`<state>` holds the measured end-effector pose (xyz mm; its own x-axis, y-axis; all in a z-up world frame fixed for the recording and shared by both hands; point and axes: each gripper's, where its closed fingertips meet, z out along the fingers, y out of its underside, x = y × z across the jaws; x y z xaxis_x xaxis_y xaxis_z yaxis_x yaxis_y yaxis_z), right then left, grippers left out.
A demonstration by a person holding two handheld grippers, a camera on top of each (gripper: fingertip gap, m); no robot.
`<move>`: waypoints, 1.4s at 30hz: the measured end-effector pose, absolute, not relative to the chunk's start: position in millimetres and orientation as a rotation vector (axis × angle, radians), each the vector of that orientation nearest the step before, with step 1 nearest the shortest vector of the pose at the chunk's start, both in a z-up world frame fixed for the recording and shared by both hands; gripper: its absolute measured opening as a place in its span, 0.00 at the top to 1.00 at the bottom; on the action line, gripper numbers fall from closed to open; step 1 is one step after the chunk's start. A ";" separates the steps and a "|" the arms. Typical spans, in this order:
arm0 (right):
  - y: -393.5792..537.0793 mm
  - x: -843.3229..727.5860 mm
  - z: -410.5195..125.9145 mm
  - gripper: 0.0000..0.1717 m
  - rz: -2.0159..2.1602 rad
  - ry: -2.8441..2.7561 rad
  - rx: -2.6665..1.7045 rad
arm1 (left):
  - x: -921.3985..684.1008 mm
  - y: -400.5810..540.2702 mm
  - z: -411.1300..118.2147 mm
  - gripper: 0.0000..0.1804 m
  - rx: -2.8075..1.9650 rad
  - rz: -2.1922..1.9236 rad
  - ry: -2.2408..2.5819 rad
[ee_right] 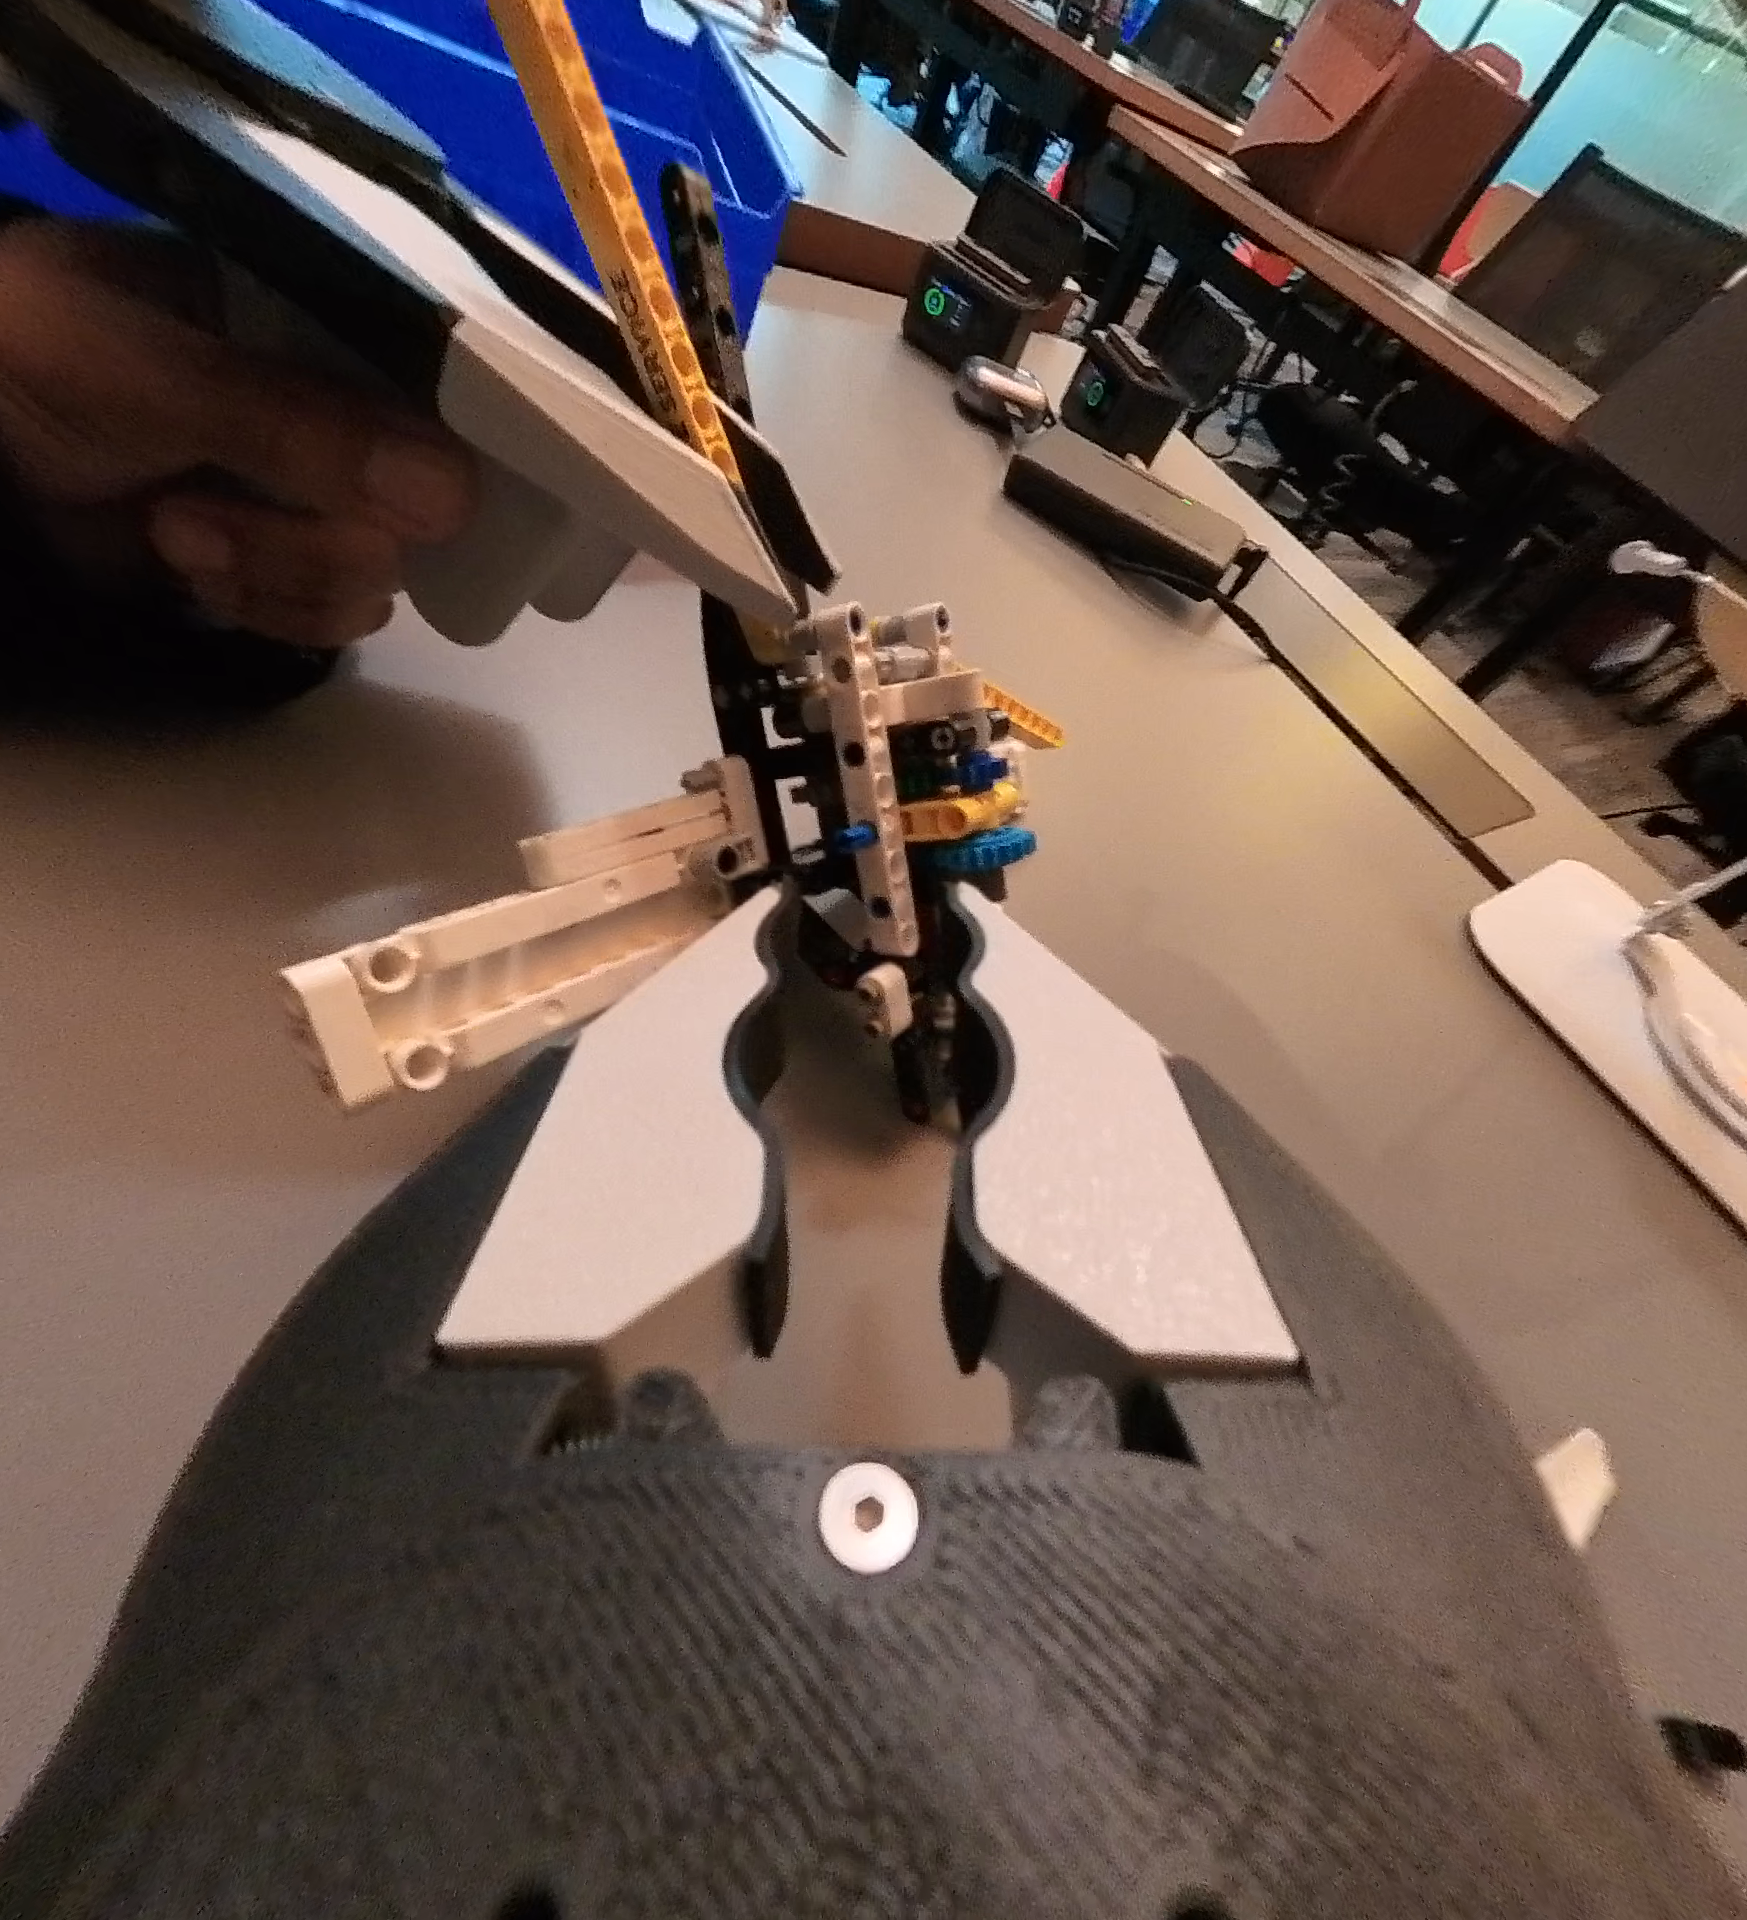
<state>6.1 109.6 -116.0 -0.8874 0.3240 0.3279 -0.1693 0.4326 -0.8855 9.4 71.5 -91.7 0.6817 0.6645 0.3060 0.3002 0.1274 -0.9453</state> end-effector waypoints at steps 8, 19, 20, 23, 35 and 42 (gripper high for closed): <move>109.3 2.8 -119.1 0.79 1.686 -2.386 -0.353 | 8.0 66.0 -98.0 0.96 -1.418 0.156 -0.915; 90.0 -0.2 -131.5 0.78 1.633 -2.563 -0.366 | 3.9 65.5 -106.8 0.96 -1.445 0.135 -0.977; 90.5 -0.1 -132.6 0.76 1.602 -2.579 -0.343 | 3.4 66.0 -108.5 0.96 -1.454 0.132 -0.985; 91.1 -3.1 -138.5 0.74 1.433 -2.574 -0.237 | 1.3 64.9 -111.0 0.96 -1.456 0.130 -1.009; 90.9 -10.1 -140.9 0.81 1.347 -2.587 -0.160 | -2.9 61.4 -118.2 0.97 -1.464 0.125 -1.073; 88.6 -7.2 -145.7 0.75 1.276 -2.574 0.001 | -4.1 58.9 -119.8 0.97 -1.449 0.107 -1.094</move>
<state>-7.2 88.6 -145.7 -0.9641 0.1172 0.2382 -0.1186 0.6127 -0.7814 -4.1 58.9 -119.8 0.5449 0.6541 0.5246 0.5398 0.2051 -0.8164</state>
